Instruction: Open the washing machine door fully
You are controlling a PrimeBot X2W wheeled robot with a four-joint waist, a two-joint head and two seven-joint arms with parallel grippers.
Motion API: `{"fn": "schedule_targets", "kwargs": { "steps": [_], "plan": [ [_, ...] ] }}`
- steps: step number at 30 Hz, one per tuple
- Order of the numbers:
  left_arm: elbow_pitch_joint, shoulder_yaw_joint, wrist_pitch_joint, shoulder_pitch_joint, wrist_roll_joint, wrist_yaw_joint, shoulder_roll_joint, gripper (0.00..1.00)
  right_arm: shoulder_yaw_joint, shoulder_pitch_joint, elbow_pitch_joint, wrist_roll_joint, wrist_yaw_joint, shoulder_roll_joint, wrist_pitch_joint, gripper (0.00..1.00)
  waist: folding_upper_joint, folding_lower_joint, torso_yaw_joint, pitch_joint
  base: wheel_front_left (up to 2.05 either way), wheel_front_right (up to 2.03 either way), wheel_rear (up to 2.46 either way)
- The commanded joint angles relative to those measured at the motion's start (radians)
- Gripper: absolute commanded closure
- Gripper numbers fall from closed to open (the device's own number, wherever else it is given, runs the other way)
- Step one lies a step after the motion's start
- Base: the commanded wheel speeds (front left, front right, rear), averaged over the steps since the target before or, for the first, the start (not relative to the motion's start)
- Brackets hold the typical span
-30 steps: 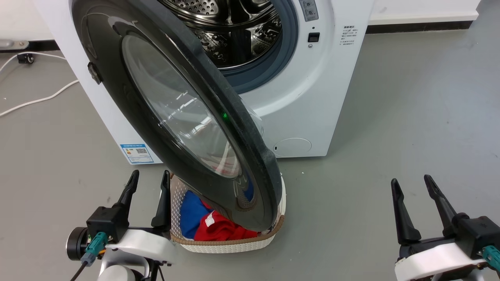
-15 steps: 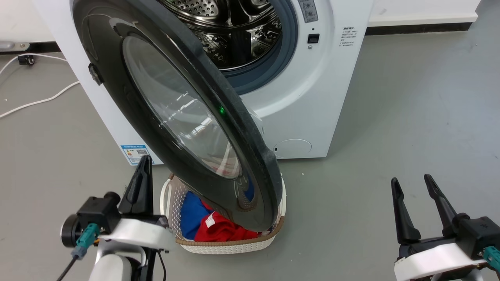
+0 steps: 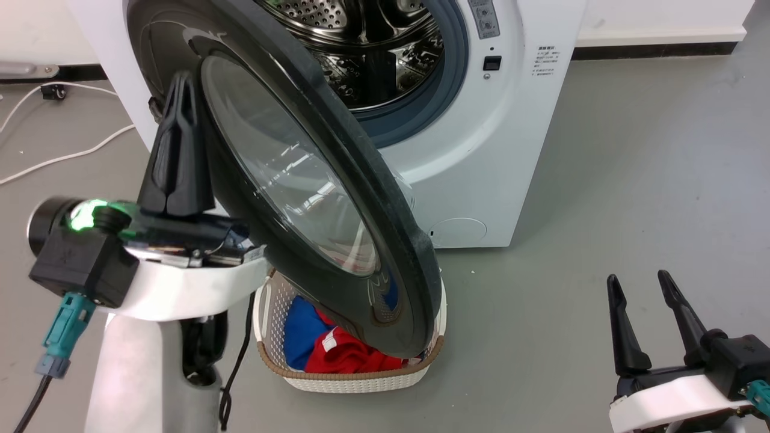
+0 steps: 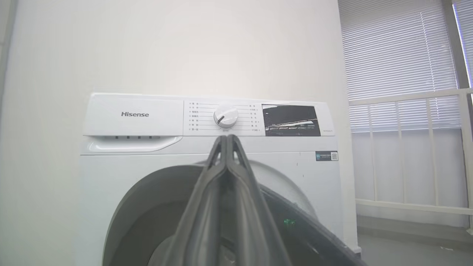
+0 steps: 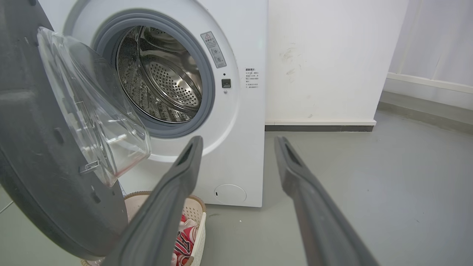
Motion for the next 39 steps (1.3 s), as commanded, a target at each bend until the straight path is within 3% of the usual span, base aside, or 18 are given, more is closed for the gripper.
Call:
{"fn": "schedule_targets", "kwargs": {
  "steps": [1,7,15,21,29,34,39],
  "plan": [
    [-0.026,-0.02,-0.002,-0.03,0.006,0.002,-0.005,1.0,-0.001,-0.006,0.003,0.004,0.0,0.005,-0.005,0.0,0.0,-0.0001,0.003,-0.005,0.0,0.0,0.0],
    [-0.107,-0.13,0.011,-0.119,-0.012,0.001,-0.013,1.0,-0.013,0.007,0.006,0.011,0.0,0.006,-0.006,0.0,0.0,-0.0001,0.013,-0.012,0.0,0.0,0.0],
    [-0.157,-0.369,0.105,-0.124,-0.085,0.0,-0.019,1.0,-0.024,0.02,0.001,0.016,0.0,0.008,-0.007,0.0,0.0,-0.0001,0.01,-0.014,0.0,0.0,0.0],
    [-0.129,-0.58,0.175,-0.049,-0.173,0.0,-0.017,1.0,-0.029,0.021,0.008,0.02,0.0,0.009,-0.008,0.0,0.0,-0.0001,0.01,-0.003,0.0,0.0,0.0],
    [0.006,-0.806,0.262,0.046,-0.259,0.0,0.036,1.0,-0.026,0.008,0.02,0.03,0.0,0.009,-0.012,0.0,0.0,-0.0001,0.007,0.011,0.0,0.0,0.0],
    [0.123,-0.837,0.284,0.079,-0.277,0.003,0.043,1.0,-0.023,-0.005,0.027,0.037,0.0,0.009,-0.013,0.0,0.0,-0.0001,-0.001,0.016,0.0,0.0,0.0],
    [0.257,-0.799,0.254,0.061,-0.283,0.038,0.032,1.0,-0.018,-0.008,0.034,0.045,0.0,0.009,-0.015,0.0,0.0,-0.0001,-0.018,0.022,0.0,0.0,0.0]
  ]
}}
